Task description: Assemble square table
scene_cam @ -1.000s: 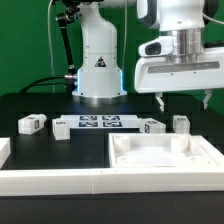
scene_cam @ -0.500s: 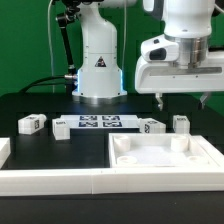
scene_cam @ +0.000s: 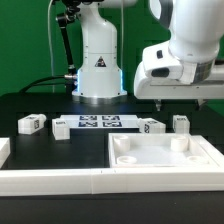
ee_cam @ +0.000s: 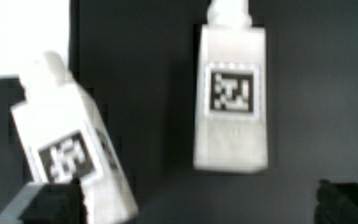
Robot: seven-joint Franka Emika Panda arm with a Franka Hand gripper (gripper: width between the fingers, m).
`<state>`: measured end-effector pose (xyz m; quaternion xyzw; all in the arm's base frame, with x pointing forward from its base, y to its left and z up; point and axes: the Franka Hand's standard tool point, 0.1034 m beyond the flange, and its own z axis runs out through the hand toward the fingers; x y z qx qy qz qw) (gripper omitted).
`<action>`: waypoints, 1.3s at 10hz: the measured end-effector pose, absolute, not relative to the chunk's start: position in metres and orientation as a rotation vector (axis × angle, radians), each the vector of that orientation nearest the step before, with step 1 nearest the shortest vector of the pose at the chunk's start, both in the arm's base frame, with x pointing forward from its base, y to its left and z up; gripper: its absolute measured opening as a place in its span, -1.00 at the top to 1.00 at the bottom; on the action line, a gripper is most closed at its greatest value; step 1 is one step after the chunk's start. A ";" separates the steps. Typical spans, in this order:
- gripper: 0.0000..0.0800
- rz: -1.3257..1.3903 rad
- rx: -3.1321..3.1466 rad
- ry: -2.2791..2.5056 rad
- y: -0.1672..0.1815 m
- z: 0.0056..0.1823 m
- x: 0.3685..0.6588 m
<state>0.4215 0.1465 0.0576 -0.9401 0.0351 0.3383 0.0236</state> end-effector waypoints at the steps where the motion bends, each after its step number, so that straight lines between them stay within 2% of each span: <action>1: -0.62 1.163 -2.870 0.102 0.150 0.057 0.423; 5: -0.62 1.497 -2.725 0.067 0.155 0.049 0.412; 13: -0.62 1.449 -2.757 0.046 0.169 0.018 0.405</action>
Offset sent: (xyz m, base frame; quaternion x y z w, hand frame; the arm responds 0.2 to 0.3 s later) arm -0.0008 0.0125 -0.0022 0.0112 -0.1290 0.0033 0.9916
